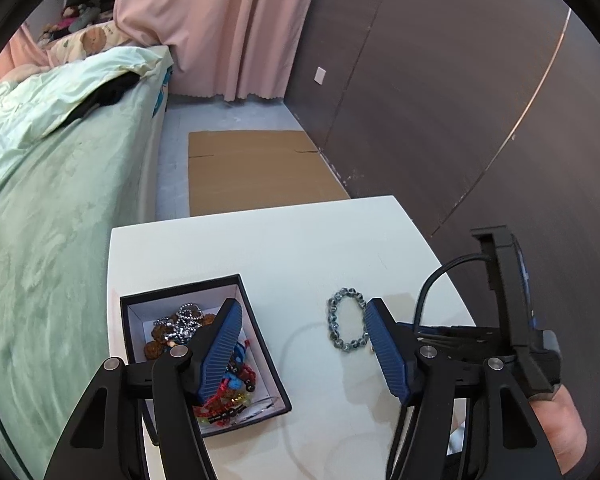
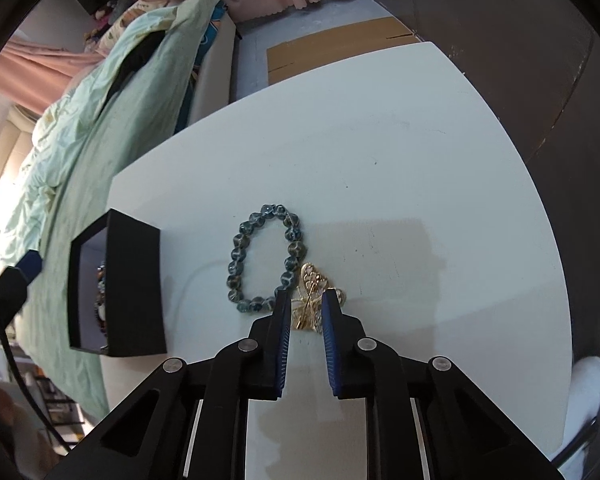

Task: Organize jewelry
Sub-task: 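Lower the right gripper onto the gold butterfly pendant and close, then lift the butterfly pendant with the right gripper while the left gripper grasps the grey beaded bracelet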

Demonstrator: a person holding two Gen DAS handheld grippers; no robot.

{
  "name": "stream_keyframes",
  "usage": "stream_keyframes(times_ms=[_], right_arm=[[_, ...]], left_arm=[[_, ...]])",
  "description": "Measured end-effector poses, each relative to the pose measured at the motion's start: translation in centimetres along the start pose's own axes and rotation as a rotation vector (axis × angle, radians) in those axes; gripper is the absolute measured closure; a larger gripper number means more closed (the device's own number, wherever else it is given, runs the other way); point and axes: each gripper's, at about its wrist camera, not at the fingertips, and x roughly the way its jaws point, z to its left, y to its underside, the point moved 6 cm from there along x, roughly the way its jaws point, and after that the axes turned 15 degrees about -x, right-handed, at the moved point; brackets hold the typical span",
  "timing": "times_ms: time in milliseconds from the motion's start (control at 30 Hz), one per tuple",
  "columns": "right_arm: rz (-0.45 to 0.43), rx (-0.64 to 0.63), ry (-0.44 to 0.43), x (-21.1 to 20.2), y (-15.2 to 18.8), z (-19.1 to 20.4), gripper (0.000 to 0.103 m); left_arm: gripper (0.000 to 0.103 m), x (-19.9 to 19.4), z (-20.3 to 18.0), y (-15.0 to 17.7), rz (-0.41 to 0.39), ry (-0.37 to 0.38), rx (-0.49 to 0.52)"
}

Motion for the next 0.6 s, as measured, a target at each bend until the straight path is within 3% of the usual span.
stream_keyframes(times_ms=[133,267,600], right_arm=[[0.012,-0.05,0.058,0.6,-0.5,0.3,0.095],[0.007,-0.059,0.055,0.2,-0.3,-0.3,0.102],[-0.114,0.035,0.009,-4.3,-0.4,-4.7,0.102]], left_arm=[[0.038,0.2,0.2,-0.4,-0.003,0.0,-0.011],[0.038,0.5,0.1,-0.6,-0.003,0.0,-0.012],[0.038,2.3,-1.1,-0.4,0.022,-0.001,0.006]])
